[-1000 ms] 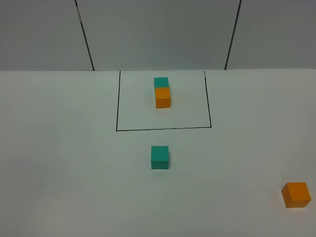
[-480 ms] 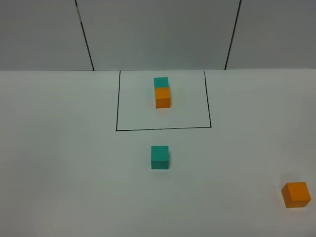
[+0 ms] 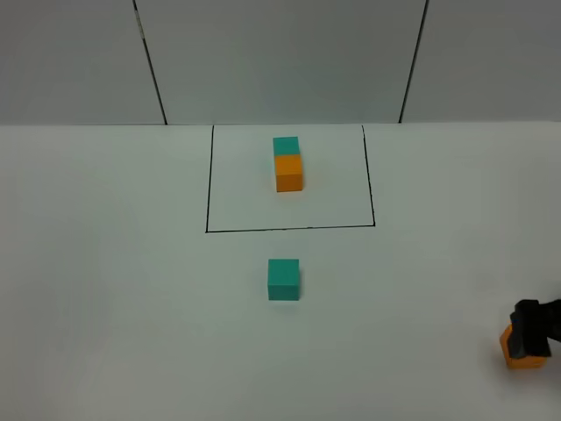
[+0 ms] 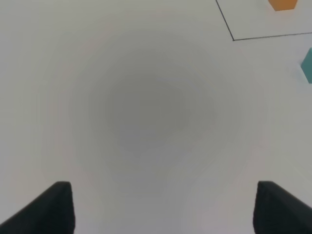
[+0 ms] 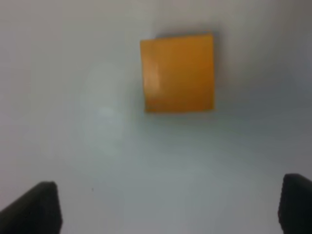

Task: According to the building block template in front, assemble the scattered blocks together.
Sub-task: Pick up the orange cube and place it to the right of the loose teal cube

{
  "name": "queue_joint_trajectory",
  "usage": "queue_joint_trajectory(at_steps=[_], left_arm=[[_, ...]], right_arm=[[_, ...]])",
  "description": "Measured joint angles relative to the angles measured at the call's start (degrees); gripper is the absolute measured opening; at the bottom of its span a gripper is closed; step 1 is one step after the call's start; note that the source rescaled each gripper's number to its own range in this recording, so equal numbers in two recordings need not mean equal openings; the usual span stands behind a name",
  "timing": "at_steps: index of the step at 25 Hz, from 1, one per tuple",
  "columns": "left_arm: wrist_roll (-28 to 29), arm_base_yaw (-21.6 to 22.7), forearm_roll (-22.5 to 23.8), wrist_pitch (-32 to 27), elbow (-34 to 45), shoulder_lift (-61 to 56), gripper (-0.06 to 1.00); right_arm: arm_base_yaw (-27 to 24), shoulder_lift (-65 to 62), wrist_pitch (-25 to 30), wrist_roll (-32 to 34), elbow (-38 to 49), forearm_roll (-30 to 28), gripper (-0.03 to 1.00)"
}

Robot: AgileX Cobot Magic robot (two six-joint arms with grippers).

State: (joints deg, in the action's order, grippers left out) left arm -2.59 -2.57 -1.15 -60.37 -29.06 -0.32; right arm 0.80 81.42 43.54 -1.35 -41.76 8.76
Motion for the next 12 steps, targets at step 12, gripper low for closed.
queue_joint_trajectory(at_steps=[12], left_arm=[[0.00, 0.00, 0.00, 0.00, 0.00, 0.00, 0.68]], right_arm=[[3.40, 9.16, -4.58, -0.53, -3.14, 0.78, 0.83]])
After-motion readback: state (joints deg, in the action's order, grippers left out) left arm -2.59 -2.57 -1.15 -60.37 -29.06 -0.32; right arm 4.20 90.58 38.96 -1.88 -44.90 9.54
